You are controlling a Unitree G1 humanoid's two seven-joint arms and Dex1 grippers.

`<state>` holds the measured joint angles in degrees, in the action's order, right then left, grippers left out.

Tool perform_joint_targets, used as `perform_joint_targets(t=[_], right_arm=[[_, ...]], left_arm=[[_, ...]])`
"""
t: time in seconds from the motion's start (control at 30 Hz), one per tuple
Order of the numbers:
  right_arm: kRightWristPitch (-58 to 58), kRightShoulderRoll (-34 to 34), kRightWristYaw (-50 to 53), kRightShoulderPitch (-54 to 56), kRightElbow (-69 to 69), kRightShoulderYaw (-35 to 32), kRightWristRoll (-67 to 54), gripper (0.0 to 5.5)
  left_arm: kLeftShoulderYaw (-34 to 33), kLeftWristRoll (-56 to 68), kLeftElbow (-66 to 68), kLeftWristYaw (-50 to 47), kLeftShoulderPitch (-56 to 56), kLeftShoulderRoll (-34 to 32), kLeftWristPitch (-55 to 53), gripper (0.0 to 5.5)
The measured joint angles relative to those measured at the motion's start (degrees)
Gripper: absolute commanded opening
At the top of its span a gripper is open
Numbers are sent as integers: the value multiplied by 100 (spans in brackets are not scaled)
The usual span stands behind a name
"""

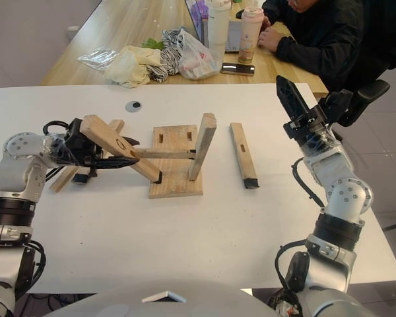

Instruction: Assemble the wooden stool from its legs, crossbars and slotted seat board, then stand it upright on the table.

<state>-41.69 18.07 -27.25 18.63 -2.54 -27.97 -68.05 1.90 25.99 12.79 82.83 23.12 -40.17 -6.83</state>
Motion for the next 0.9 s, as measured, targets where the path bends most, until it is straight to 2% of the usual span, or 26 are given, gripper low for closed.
perform_joint_targets(t=[0.27,0.37,0.43,0.5,0.57,0.67,0.8,0.9], right_arm=[[79,43,-3,-71,-84,166,141,335],[351,69,89,-121,-675,520,743,335],[565,99,185,-15,-1567,993,1267,335],[655,79,393,433,-2546,1671,1677,335],[765,82,751,798,-2929,2255,2391,335],[797,143,1246,980,-2887,3350,4093,335],[957,591,1635,1315,-2498,5141,6636,335],[1110,934,1394,1339,-1715,6884,8406,335]], left_arm=[[117,-116,-237,-273,6,7,-204,201],[228,-196,-272,-526,51,67,-168,201],[266,-241,-279,-700,68,116,-157,201],[363,-292,-322,-930,73,195,-159,201],[452,-322,-382,-1061,67,238,-167,201],[446,-287,-442,-1173,96,265,-163,201],[476,-297,-439,-1292,160,291,-185,201],[588,-353,-404,-1425,220,334,-287,201]])
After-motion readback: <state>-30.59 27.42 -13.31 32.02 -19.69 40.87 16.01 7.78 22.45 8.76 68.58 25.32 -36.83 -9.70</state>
